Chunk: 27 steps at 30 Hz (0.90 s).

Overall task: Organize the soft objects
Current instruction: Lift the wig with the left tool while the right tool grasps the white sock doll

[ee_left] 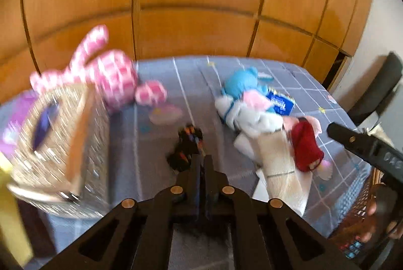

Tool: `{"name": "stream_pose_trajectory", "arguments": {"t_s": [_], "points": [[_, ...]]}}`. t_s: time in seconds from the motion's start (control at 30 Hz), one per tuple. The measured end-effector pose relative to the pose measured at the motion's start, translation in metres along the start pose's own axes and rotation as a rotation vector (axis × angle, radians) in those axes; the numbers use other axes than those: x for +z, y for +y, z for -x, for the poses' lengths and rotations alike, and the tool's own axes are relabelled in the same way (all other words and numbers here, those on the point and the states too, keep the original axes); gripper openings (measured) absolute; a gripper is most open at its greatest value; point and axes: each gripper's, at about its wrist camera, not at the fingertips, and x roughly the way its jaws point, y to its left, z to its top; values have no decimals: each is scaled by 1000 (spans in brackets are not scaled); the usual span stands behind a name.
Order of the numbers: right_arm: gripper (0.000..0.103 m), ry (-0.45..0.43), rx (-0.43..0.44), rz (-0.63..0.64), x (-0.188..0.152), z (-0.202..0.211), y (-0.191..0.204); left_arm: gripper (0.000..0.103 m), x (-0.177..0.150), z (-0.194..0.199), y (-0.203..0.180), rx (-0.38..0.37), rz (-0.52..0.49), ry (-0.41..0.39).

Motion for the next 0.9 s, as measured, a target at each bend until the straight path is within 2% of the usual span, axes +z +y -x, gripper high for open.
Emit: {"name": "stream_pose_trajectory", "arguments": {"t_s": [0.1, 0.13, 0.2, 0.23, 0.27, 0.3, 0.4, 0.47, 0.57, 0.6, 0.63, 0.67, 0.7, 0.8, 0.83, 0.87, 0.9], "points": [[90, 11, 10, -23, 0, -1, -4, 10, -8, -15, 6, 12, 24, 39], [90, 15, 13, -33, 0, -1, -5, 15, -9, -18, 7, 10, 28, 47], [90, 17, 24, -53, 1, -2, -8, 30, -11, -25, 11, 9, 49, 59], [90, 18, 29, -60, 1, -2, -9, 45, -12, -27, 13, 15, 61, 58], [90, 21, 37, -66, 1, -2, -10, 55, -13, -29, 14, 17, 66, 58], [90, 24, 45, -70, 1, -2, -11, 57, -13, -31, 15, 18, 68, 59], [90, 30, 63, -80, 1, -3, -13, 57, -11, -42, 9, 28, 35, 65], [90, 34, 75, -83, 2, -3, -13, 57, -10, -56, 5, 74, -4, 75], [90, 50, 81, -91, 1, -5, -14, 56, -11, -77, 8, 100, -18, 130], [90, 56, 80, -91, 2, -6, -14, 52, -13, -83, 9, 98, -24, 147], [90, 67, 84, -88, 2, -7, -14, 29, -15, -89, 10, 84, -33, 172], [90, 89, 89, -81, 4, -10, -14, 23, -17, -89, 9, 85, -43, 161], [90, 111, 94, -74, 5, -13, -12, 9, -17, -87, 9, 81, -51, 146], [90, 138, 102, -13, 14, -23, -1, 8, -20, -80, 15, 41, -30, 145], [86, 145, 101, 19, 16, -28, 4, 8, -22, -76, 17, 30, -25, 139], [74, 155, 100, 56, 20, -33, 12, 8, -23, -71, 19, 20, -24, 134], [70, 166, 99, 92, 23, -40, 19, 8, -24, -66, 19, 13, -24, 126]]}}
